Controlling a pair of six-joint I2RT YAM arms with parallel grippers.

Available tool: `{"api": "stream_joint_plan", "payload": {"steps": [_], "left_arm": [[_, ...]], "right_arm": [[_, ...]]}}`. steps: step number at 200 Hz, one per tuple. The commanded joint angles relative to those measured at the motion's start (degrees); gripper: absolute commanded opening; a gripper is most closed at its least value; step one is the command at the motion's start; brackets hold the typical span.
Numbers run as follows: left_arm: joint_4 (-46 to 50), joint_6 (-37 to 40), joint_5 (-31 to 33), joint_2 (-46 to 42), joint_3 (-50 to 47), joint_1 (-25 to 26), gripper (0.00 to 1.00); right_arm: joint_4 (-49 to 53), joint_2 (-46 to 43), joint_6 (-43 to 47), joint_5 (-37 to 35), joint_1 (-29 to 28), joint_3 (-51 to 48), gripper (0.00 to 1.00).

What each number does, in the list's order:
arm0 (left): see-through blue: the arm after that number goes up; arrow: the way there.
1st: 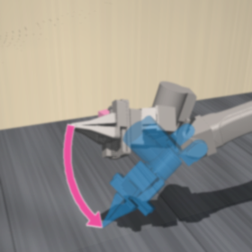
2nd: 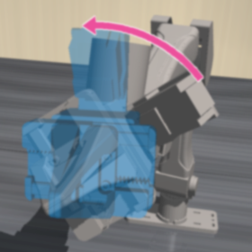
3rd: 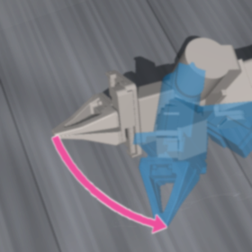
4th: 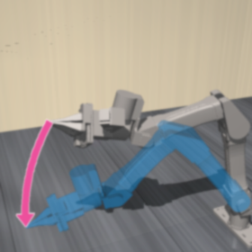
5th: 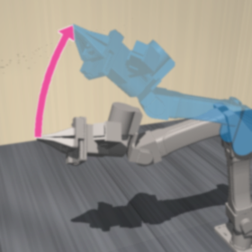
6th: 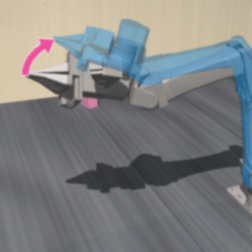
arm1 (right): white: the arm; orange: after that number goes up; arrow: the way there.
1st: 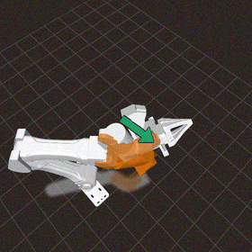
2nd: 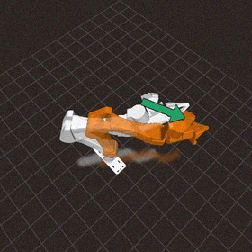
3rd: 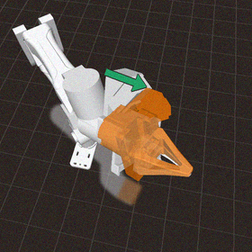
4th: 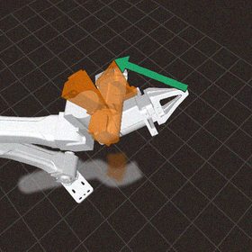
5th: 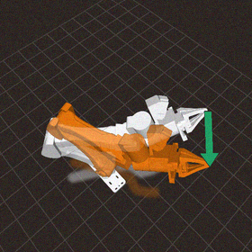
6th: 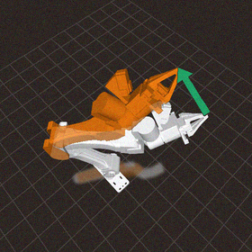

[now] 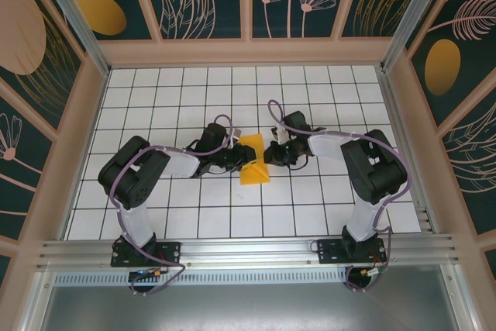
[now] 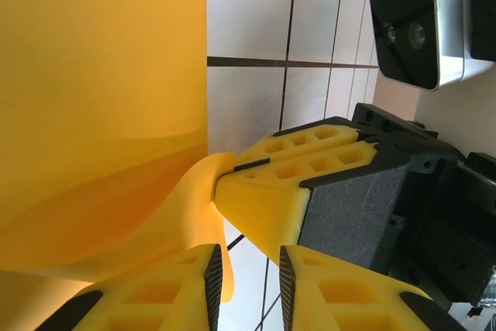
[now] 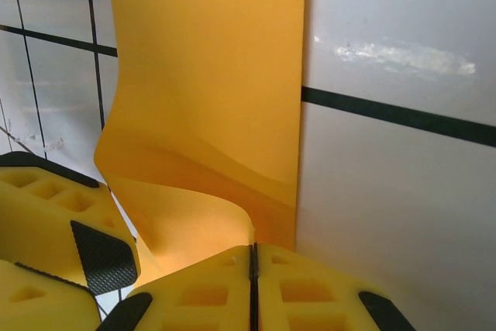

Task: Fold a paper plane with a square sheet of paper (pick it up from the middle)
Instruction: Fold the triangle a second time at the center of the table.

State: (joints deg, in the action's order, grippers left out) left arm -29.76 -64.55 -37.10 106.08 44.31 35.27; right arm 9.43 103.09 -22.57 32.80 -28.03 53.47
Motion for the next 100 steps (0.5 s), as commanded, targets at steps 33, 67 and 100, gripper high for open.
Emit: {"api": "stream_joint_plan", "payload": {"steps": [33, 67, 100], "left_arm": [[0.6, 2.0, -1.0, 1.6, 1.4, 0.2, 0.28], [1.6, 2.5, -0.8, 1.7, 1.5, 0.2, 0.28], [2.1, 2.6, -0.9, 2.3, 1.6, 0.2, 0.27]], "right_arm": [[-0.4, 1.5, 1.9, 0.0, -0.4, 1.6, 0.11], [-0.1, 1.7, 2.1, -0.2, -0.4, 1.8, 0.11], [0.3, 2.2, 1.9, -1.0, -0.4, 1.8, 0.11]]}}
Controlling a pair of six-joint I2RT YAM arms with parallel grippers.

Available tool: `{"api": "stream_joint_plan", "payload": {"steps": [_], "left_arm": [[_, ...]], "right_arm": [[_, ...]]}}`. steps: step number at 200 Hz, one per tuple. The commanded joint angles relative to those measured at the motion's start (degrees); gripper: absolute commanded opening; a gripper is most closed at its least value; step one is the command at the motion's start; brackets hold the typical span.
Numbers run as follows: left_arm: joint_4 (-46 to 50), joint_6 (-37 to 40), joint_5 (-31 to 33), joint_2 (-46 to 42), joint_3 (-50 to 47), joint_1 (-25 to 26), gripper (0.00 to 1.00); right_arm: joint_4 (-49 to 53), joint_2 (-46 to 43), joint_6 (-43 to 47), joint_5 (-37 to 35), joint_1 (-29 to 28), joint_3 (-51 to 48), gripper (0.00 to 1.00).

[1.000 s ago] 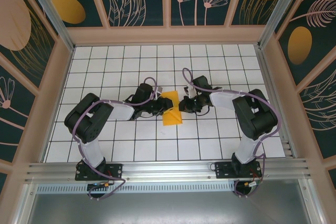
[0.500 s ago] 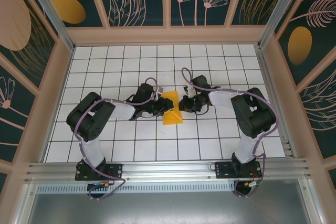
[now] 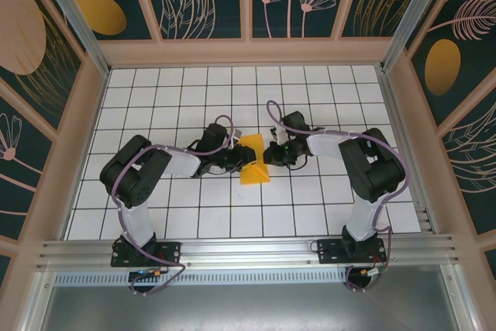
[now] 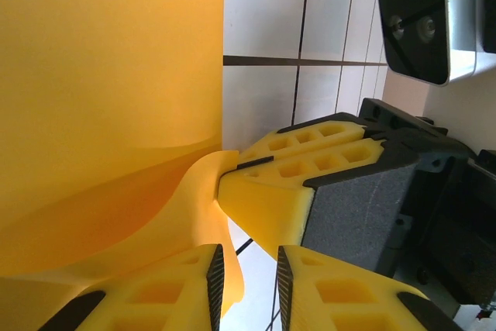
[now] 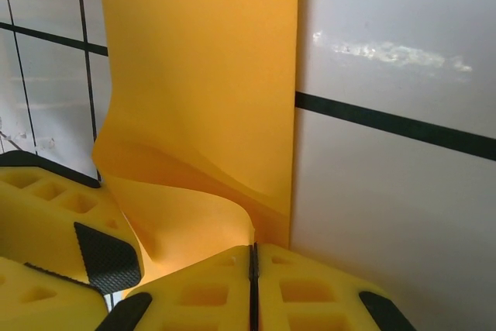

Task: Fold a paper plane with a square sheet of paper (pick it up from the middle)
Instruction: Fold the triangle a second time at the center of the table.

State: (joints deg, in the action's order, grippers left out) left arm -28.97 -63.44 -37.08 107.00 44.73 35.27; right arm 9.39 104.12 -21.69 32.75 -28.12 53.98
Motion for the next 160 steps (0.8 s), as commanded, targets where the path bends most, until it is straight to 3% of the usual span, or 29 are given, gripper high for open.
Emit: {"api": "stream_joint_plan", "payload": {"steps": [1, 160], "left_arm": [[1.3, 1.5, -0.9, 1.4, 1.2, 0.2, 0.27], [3.4, 2.5, -0.5, 2.8, 2.0, 0.2, 0.28]], "right_arm": [[0.4, 1.2, 1.0, -1.1, -0.4, 1.3, 0.11], [2.6, 1.2, 0.2, -3.0, -0.5, 1.2, 0.1]]}}
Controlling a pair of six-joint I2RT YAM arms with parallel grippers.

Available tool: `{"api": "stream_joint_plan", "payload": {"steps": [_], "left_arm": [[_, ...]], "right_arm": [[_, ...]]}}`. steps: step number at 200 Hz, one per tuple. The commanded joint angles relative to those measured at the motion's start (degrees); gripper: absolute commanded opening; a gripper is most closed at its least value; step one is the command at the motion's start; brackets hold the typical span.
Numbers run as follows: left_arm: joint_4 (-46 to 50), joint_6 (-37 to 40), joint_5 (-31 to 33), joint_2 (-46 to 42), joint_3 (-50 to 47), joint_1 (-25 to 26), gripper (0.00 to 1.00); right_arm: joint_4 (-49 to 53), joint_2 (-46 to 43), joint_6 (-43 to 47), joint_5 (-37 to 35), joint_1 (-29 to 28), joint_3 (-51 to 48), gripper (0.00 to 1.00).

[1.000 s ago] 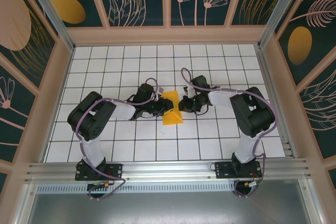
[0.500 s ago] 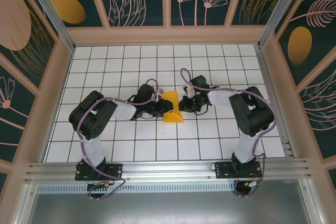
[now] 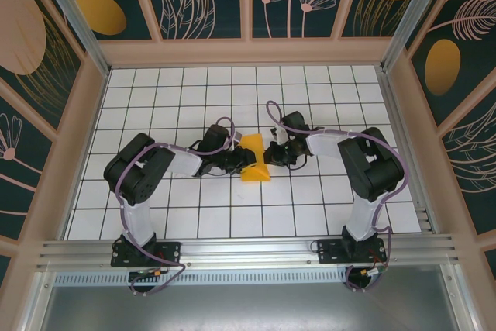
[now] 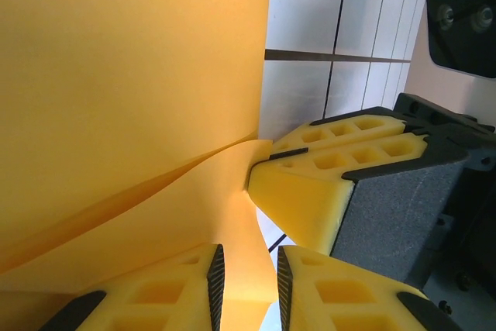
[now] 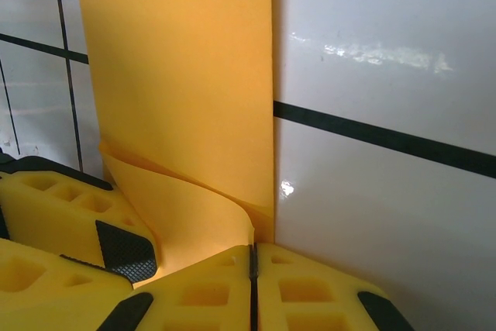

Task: Fold a paper plane with a square sheet of paper (pick it up from the middle)
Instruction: Fold the triangle a second time at the center of the table.

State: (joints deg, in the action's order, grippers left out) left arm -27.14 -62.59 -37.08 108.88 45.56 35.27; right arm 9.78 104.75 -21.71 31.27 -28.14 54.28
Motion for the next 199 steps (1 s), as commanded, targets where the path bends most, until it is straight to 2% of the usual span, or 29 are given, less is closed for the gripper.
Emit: {"api": "stream_joint_plan", "payload": {"steps": [1, 139, 199], "left_arm": [[1.6, 1.7, -0.6, 0.9, 1.1, 0.2, 0.28], [3.4, 2.5, 0.1, 1.2, 1.7, 0.2, 0.28], [2.8, 2.6, -0.3, -1.5, 2.1, 0.2, 0.28]], "right_arm": [[2.2, 0.6, 0.1, -1.5, -0.5, 0.9, 0.1], [3.0, -1.8, -0.9, -1.9, -1.0, -0.4, 0.1], [3.2, -0.4, -1.1, -2.7, -1.1, -0.1, 0.1]]}}
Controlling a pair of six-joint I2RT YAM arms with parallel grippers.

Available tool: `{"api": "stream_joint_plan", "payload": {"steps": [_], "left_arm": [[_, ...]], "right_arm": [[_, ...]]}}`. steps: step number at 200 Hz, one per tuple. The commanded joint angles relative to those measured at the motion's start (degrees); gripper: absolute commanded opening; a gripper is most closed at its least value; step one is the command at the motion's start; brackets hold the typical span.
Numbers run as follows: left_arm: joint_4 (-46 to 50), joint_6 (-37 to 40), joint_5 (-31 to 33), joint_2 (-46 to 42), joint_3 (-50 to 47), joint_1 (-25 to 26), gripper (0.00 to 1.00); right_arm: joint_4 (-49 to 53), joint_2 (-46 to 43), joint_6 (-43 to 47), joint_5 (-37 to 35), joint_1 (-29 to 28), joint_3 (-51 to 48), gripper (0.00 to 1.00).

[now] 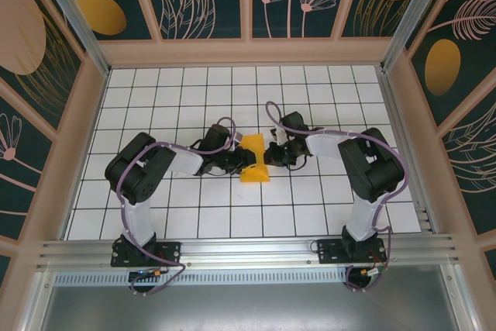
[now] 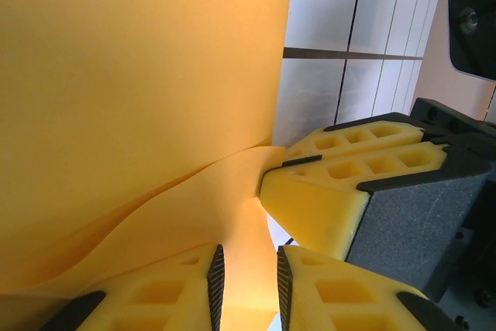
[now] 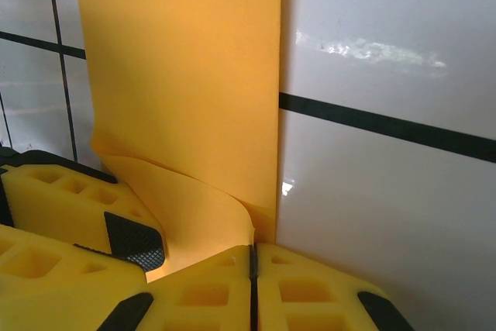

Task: Fold a paper plane with a square sheet of paper (pick it up from the middle)
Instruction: Fold the triangle a second time at the center of the table.

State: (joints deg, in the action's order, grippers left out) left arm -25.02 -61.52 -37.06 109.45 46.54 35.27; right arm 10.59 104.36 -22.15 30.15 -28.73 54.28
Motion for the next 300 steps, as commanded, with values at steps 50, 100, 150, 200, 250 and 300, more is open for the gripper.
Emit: {"api": "stream_joint_plan", "payload": {"steps": [50, 100, 150, 200, 250, 300], "left_arm": [[0.5, 1.3, 0.0, -3.7, 1.5, 0.2, 0.28], [2.7, 1.7, 0.5, -1.5, 1.5, 0.3, 0.27], [4.2, 2.2, 1.0, -0.3, 1.7, 0.3, 0.27], [6.2, 3.1, 1.9, 0.3, 2.2, 0.3, 0.27], [7.5, 3.4, 2.8, 0.2, 2.4, 0.3, 0.26], [10.1, 3.8, 4.0, 0.5, 2.8, 0.3, 0.26]], "right_arm": [[2.6, 0.2, -0.8, -2.5, -0.6, -0.2, 0.1], [2.9, -0.1, -1.1, -2.8, -0.7, 0.0, 0.1], [3.2, -0.2, -1.2, -3.2, -0.9, 0.2, 0.1], [3.6, -0.2, -1.4, -3.6, -0.9, 0.4, 0.1], [3.8, 0.1, -1.1, -3.8, -1.0, 0.8, 0.11], [4.3, 0.3, -1.2, -4.3, -1.0, 1.3, 0.13]]}}
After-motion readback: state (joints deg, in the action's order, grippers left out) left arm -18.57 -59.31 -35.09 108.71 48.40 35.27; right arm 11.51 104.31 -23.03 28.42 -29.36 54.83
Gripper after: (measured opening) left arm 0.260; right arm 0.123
